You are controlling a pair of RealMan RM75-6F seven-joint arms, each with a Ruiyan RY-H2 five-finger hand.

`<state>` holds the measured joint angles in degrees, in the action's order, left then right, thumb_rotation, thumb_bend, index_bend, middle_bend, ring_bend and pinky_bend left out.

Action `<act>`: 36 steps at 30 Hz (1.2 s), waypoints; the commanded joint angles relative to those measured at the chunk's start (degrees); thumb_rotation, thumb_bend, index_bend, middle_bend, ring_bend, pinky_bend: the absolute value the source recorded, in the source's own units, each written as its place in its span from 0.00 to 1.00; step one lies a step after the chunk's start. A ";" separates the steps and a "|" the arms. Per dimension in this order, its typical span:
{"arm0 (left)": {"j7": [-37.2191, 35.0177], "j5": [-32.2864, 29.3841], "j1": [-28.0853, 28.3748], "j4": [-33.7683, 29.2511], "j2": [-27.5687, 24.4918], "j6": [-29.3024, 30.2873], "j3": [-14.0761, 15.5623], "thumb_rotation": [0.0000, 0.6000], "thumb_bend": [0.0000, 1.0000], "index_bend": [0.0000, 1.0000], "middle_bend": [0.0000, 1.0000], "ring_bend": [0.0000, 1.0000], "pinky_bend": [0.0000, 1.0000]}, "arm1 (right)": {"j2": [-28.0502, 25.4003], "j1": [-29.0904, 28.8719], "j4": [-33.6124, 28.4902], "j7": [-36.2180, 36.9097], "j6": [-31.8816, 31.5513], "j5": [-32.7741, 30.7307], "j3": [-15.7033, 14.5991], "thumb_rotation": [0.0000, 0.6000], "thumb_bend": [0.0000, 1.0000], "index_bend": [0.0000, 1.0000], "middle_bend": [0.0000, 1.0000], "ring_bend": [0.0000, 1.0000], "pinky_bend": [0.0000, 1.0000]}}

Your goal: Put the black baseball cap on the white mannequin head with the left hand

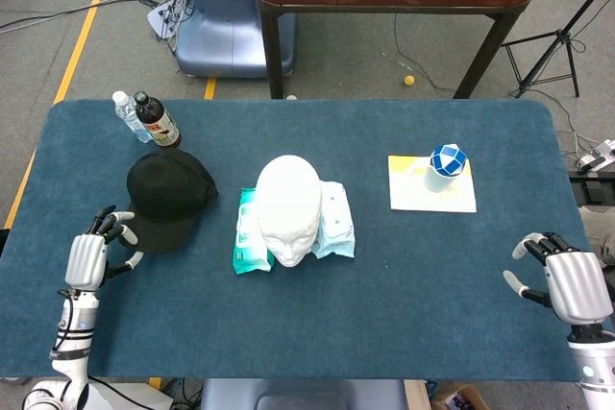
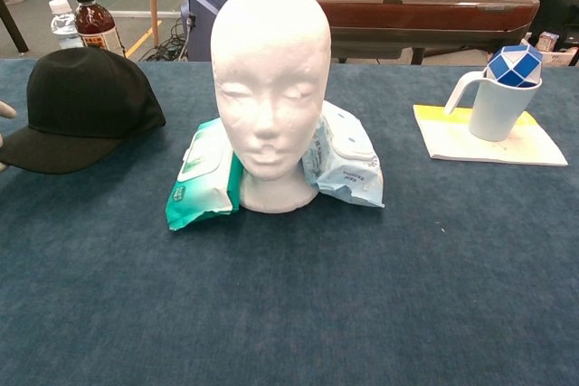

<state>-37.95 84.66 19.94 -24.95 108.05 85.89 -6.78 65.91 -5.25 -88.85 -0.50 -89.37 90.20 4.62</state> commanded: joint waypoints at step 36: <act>-0.52 0.00 0.21 -1.28 -0.40 0.73 0.04 1.00 0.39 0.53 0.29 0.12 0.36 | -0.06 0.06 -0.02 0.30 -0.23 0.13 0.03 1.00 0.20 0.54 0.48 0.38 0.66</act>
<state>-38.47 84.66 20.14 -26.22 107.66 86.61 -6.74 65.86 -5.20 -88.87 -0.19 -89.61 90.33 4.64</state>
